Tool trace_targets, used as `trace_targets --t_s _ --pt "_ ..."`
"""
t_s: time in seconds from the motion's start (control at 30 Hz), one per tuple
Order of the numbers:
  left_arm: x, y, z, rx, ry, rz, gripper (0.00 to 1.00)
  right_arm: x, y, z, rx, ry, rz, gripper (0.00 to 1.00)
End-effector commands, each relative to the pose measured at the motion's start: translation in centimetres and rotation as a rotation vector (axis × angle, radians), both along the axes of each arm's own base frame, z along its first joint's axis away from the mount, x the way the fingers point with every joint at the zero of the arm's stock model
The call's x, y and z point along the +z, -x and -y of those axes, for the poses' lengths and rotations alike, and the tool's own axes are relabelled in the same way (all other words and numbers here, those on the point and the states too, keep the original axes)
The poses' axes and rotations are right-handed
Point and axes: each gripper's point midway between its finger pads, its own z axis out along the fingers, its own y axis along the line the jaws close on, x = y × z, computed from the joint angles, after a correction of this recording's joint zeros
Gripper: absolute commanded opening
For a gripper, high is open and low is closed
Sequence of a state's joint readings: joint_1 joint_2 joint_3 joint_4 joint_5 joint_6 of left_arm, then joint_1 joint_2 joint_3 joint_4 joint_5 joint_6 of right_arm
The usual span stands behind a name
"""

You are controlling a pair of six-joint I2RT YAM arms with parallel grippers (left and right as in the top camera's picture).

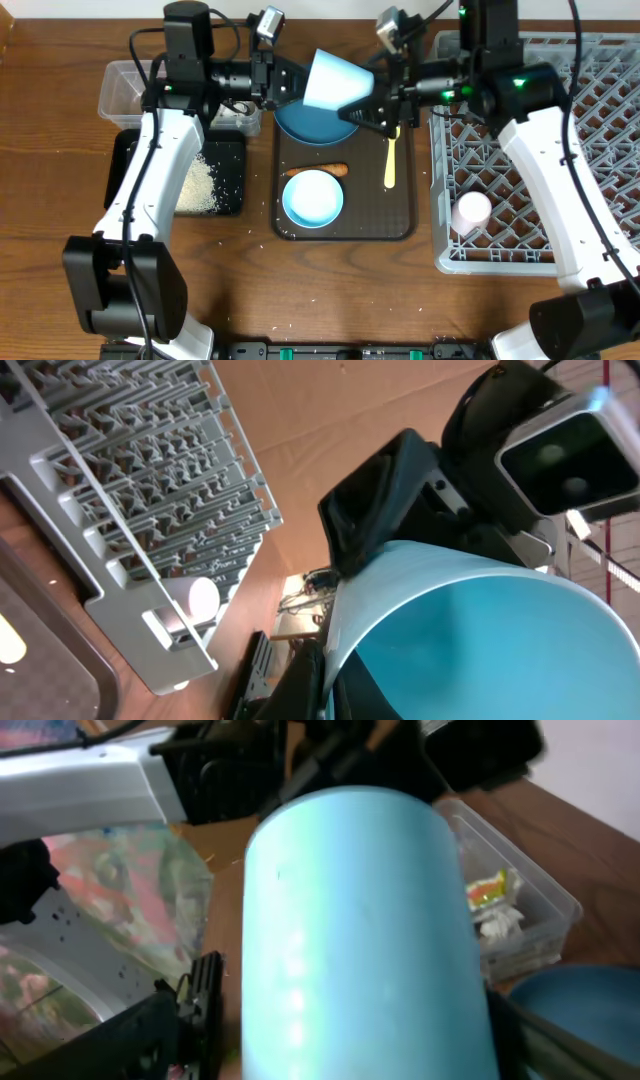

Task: Sort waste into correct bins and load items into the dishwasher rack
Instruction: 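Lift blue cup and hand it from left gripper to right gripper, then lower blue cup into dish rack with right gripper and release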

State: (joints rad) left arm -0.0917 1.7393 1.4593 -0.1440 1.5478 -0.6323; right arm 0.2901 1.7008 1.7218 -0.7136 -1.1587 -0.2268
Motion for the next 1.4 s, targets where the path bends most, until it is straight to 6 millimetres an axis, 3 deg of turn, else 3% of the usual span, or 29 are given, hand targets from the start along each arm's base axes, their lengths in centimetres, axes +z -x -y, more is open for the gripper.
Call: trace_targets --t_s 0.0,0.43,0.7,0.8,1.07,1.23,1.37 --pt "0.8 0.6 0.5 -0.033 0.013 0.013 0.06 0.2 0.7 -0.7 0.037 -0.014 0.02 0.87" --pt "0.8 0.6 0.5 -0.033 0.013 0.014 0.06 0.3 0.7 -0.7 0.037 -0.015 0.021 0.63" --pt "0.8 0.6 0.5 -0.033 0.013 0.019 0.23 -0.1 -0.6 0.5 -0.036 0.008 -0.024 0.61" --pt "0.8 0.5 0.5 -0.033 0.014 0.056 0.28 -0.8 -1.6 2.3 -0.107 0.034 -0.075 0.61" --pt "0.2 -0.4 0.5 0.022 -0.017 0.089 0.34 -3.5 -3.7 10.3 -0.348 0.121 -0.27 0.61" --pt "0.0 -0.9 0.5 0.043 -0.031 0.145 0.34 -5.1 -3.6 15.4 -0.521 0.197 -0.395 0.61" --pt "-0.8 -1.6 0.4 0.085 -0.067 0.201 0.34 -6.7 -2.2 20.6 -0.793 0.357 -0.527 0.64"
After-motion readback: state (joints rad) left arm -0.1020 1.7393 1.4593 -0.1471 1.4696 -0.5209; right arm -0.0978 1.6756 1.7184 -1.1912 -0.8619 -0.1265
